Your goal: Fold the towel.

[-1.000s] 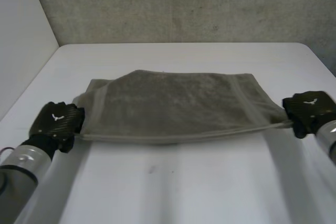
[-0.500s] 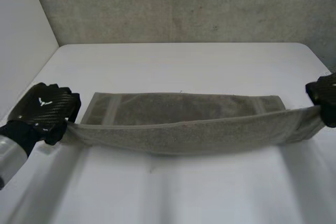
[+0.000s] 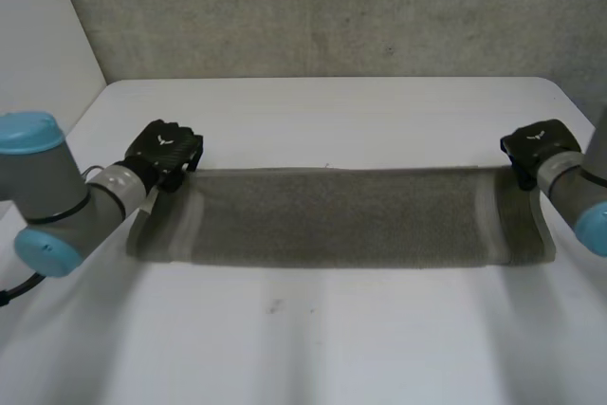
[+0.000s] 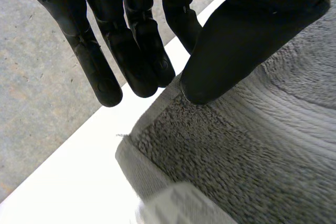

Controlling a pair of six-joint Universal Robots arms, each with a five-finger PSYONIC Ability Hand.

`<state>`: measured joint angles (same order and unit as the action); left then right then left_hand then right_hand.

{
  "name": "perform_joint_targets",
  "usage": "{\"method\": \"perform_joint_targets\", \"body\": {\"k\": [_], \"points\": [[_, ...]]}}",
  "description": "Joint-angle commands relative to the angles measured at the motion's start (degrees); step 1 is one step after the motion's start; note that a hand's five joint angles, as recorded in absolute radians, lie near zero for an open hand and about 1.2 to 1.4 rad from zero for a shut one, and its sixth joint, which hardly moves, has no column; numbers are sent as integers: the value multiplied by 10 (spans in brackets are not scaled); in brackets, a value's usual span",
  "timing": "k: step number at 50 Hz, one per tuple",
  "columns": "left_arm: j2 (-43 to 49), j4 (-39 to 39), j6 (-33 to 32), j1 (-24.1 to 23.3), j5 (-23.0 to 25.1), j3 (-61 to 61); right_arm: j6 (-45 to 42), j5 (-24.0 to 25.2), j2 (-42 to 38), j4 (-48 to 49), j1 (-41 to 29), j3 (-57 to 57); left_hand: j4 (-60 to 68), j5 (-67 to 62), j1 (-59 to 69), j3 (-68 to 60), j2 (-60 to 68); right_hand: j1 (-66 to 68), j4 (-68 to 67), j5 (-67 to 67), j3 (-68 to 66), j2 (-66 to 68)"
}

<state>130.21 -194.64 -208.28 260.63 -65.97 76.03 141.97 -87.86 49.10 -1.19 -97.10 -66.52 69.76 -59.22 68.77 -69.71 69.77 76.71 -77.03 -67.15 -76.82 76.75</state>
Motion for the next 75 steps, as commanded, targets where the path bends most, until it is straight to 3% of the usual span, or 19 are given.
{"method": "perform_joint_targets", "body": {"k": [1,8,9,10,11,12,13,18,26,31,40,46,56,58,67,75], "points": [[67,2,1,-16,-23,-90,-3,-19,-73,6,-18,99,102,-108,112,-103,102,33,-30,-29,-32,32],[94,3,3,-17,-39,-118,-5,-28,-110,3,-28,153,102,-108,112,-103,102,33,-30,-29,-32,32],[95,2,3,-17,-39,-119,-4,-33,-113,2,-29,158,88,-93,98,-88,88,-223,226,227,224,-223],[95,2,3,-17,-39,-119,-4,-33,-113,2,-29,158,87,-93,97,-88,87,-226,229,230,227,-226],[95,3,3,-18,-39,-119,-4,-40,-113,3,-30,159,-374,368,-364,373,-374,-667,670,671,668,-668],[95,3,3,-18,-39,-119,-4,-49,-111,3,-31,162,-378,373,-368,378,-378,-667,670,671,668,-668],[94,4,2,-19,-39,-117,-4,-49,-111,3,-31,162,-598,592,-588,597,-598,-667,670,671,668,-668],[83,2,2,-22,-42,-111,7,-60,-87,2,-33,170,-598,592,-588,597,-598,-667,670,671,668,-668],[13,1,5,-20,-41,-48,104,-54,3,-2,-24,128,-598,592,-588,597,-598,-667,670,671,668,-668],[-60,-7,6,-16,-40,34,120,-33,84,-11,-23,5,-598,592,-588,597,-598,-667,670,671,668,-668],[-180,-62,8,-11,-42,191,84,28,142,1,-6,-174,-597,592,-587,597,-597,-667,670,671,668,-668],[-196,-103,8,-12,-42,244,69,65,142,43,12,-253,-597,592,-587,597,-597,-529,532,533,530,-529],[-194,-113,31,-10,-43,253,56,61,100,123,27,-273,-597,592,-587,597,-597,-305,308,309,306,-305],[-195,-113,38,-8,-43,253,45,59,92,134,37,-273,-597,592,-587,597,-597,1,2,3,0,1],[-196,-113,50,-8,-43,258,-3,57,89,149,97,-272,-597,592,-587,597,-597,33,-30,-29,-32,32],[-198,-113,50,-9,-43,264,-50,60,95,141,216,-249,-598,592,-588,597,-598,33,-30,-29,-32,32]]}}
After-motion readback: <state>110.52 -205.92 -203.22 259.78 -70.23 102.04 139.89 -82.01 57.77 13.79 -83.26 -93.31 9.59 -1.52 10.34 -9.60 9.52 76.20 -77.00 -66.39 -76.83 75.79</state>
